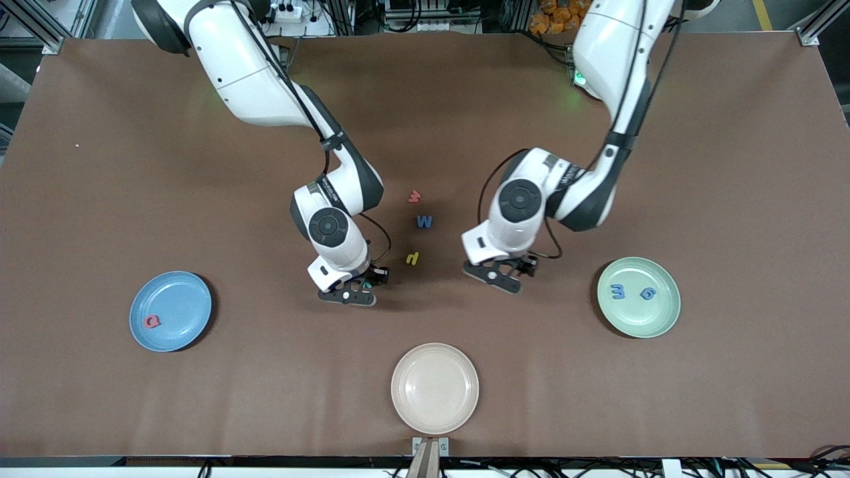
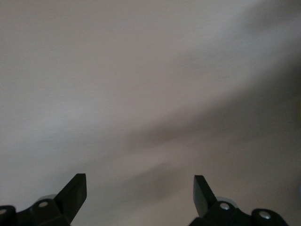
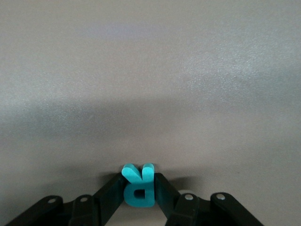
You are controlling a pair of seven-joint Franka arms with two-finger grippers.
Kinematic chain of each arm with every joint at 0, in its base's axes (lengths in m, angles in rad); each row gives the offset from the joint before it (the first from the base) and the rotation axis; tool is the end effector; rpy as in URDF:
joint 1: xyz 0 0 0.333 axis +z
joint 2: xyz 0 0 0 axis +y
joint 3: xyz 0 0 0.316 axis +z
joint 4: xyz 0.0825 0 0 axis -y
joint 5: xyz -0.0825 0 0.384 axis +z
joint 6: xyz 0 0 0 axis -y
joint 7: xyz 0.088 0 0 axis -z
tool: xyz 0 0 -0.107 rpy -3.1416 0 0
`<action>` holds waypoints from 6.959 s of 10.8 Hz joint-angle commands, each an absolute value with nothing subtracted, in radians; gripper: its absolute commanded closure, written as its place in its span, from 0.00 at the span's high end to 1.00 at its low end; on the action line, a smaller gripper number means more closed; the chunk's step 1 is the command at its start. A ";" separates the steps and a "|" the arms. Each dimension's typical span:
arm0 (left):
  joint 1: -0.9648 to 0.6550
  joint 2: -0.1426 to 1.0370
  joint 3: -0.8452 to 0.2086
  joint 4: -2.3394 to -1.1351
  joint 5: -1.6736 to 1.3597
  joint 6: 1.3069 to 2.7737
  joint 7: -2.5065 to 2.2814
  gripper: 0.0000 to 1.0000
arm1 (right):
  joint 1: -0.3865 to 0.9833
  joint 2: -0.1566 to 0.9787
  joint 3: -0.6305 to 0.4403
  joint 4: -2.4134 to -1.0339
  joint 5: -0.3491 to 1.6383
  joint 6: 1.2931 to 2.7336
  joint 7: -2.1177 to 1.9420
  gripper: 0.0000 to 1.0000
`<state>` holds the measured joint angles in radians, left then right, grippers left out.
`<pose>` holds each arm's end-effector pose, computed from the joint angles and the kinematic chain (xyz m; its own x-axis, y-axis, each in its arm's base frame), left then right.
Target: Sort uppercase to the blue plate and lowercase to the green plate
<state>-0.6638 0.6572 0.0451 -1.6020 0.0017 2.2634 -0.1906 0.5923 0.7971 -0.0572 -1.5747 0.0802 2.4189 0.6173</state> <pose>0.5645 -0.4069 0.2463 0.9052 -0.4248 0.0100 -0.4244 -0.9051 -0.0274 0.6019 0.3638 0.1745 0.9919 -0.1231 0.0310 -0.1218 -0.9917 -0.0404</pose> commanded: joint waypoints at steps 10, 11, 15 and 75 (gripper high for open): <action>-0.841 0.940 0.012 -1.310 -0.075 2.494 -0.448 0.78 | 0.293 0.733 -0.345 -1.566 0.094 2.375 -0.399 0.00; -0.850 0.949 0.014 -1.310 -0.075 2.516 -0.448 0.70 | 0.254 0.730 -0.345 -1.568 0.097 2.373 -0.472 0.00; -0.859 0.966 0.021 -1.318 -0.072 2.526 -0.445 0.68 | 0.253 0.727 -0.341 -1.589 0.104 2.288 -0.494 1.00; -0.732 0.750 -0.301 -1.669 0.268 2.382 -0.870 0.98 | 0.172 0.640 -0.324 -1.522 0.232 2.336 -0.720 1.00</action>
